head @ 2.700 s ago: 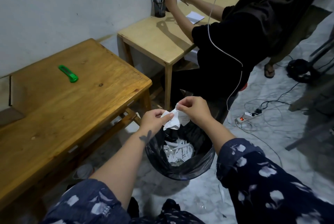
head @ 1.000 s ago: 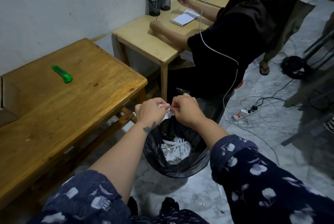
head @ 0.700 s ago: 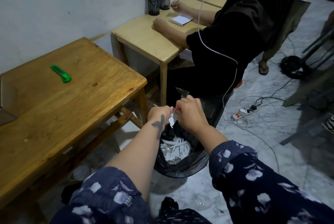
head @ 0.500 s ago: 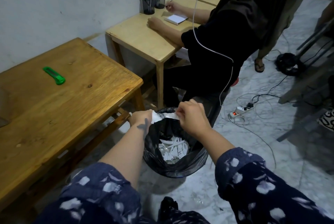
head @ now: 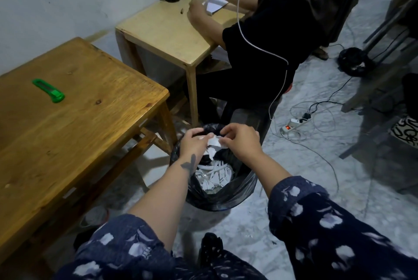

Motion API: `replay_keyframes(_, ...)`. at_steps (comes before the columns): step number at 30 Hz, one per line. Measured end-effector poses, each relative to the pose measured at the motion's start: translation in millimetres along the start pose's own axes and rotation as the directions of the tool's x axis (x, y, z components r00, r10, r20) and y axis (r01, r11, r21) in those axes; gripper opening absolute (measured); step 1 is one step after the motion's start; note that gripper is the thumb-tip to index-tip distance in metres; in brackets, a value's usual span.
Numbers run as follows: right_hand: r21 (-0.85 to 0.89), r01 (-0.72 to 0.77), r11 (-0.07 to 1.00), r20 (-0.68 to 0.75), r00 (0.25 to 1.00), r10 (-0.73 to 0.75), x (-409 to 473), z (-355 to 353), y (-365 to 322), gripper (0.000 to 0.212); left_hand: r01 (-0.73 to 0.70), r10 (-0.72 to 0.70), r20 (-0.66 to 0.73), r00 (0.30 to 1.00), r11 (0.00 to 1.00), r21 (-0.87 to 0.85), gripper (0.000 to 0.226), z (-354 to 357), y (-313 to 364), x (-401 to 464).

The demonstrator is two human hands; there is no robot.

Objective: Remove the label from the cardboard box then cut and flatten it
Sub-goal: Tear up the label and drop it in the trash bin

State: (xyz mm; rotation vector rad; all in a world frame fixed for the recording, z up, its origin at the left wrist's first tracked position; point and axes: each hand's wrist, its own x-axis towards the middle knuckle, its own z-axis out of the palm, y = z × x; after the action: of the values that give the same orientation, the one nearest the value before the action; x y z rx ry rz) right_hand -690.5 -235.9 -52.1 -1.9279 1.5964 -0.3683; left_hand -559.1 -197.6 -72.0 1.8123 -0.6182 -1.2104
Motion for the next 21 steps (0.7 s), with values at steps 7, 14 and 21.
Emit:
replay_keyframes(7,-0.043,-0.116,0.992,-0.022,0.993,0.116,10,15,16,0.010,0.017,-0.029,0.195,0.980,0.998,0.063,0.014,-1,-11,16)
replay_keyframes(14,-0.060,-0.220,0.974,0.036,0.974,0.222,21,33,38,0.025,-0.051,-0.012,0.195,0.981,0.949,0.312,0.040,7,-35,38)
replay_keyframes(21,-0.085,-0.177,0.981,0.215,0.958,0.191,35,37,19,0.011,-0.109,0.027,0.188,0.982,0.890,0.442,0.029,-15,-23,42)
